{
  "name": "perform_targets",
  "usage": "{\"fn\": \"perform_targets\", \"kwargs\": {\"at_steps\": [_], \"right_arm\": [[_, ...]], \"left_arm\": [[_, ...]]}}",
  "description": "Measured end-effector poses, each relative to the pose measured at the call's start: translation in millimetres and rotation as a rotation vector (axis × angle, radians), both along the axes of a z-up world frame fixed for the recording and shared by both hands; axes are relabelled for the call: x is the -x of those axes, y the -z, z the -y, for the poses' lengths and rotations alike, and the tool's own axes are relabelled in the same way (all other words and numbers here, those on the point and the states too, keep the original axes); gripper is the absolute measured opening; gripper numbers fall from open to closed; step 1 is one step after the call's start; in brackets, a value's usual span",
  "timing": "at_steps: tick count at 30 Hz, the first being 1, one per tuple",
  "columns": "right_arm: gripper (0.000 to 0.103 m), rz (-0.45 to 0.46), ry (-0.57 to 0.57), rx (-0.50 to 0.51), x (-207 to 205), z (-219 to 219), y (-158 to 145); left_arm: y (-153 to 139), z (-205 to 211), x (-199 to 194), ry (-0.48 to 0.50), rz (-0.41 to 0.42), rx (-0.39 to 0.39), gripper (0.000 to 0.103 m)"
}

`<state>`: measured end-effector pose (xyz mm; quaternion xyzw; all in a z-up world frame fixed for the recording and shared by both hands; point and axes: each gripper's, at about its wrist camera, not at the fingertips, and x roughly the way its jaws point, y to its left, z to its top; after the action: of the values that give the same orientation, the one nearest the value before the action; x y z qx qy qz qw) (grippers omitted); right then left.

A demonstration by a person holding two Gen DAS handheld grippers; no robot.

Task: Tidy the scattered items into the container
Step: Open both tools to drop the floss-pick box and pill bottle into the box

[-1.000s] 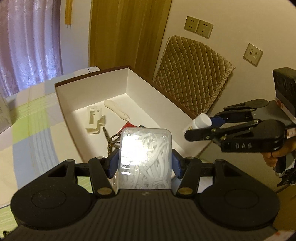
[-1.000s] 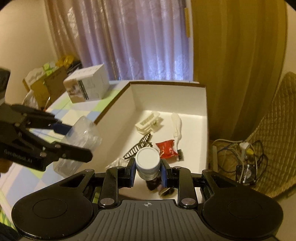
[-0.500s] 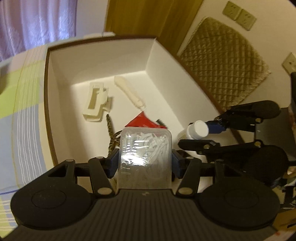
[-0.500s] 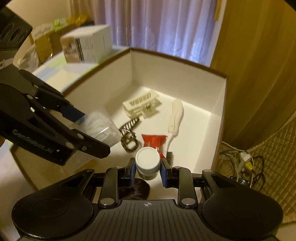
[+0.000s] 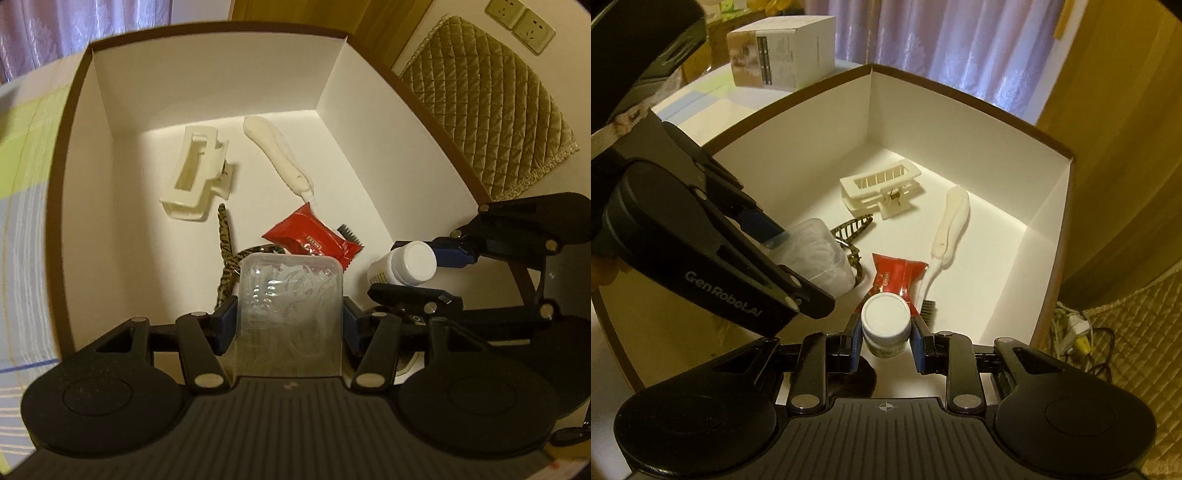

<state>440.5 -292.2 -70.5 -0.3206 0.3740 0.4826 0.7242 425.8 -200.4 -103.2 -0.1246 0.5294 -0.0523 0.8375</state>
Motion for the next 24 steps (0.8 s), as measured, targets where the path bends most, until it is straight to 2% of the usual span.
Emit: {"fn": "perform_targets", "kwargs": {"at_steps": [7, 12, 24], "right_arm": [[0.025, 0.001, -0.011, 0.003, 0.1, -1.4, 2.6], [0.025, -0.005, -0.007, -0.002, 0.0, -2.2, 3.9], [0.025, 0.012, 0.000, -0.007, -0.3, -4.6, 3.9]], "left_arm": [[1.5, 3.0, -1.0, 0.011, 0.002, -0.014, 0.052], [-0.9, 4.0, 0.2, 0.012, 0.008, -0.012, 0.062], [-5.1, 8.4, 4.8, 0.029, 0.023, -0.023, 0.063]]}}
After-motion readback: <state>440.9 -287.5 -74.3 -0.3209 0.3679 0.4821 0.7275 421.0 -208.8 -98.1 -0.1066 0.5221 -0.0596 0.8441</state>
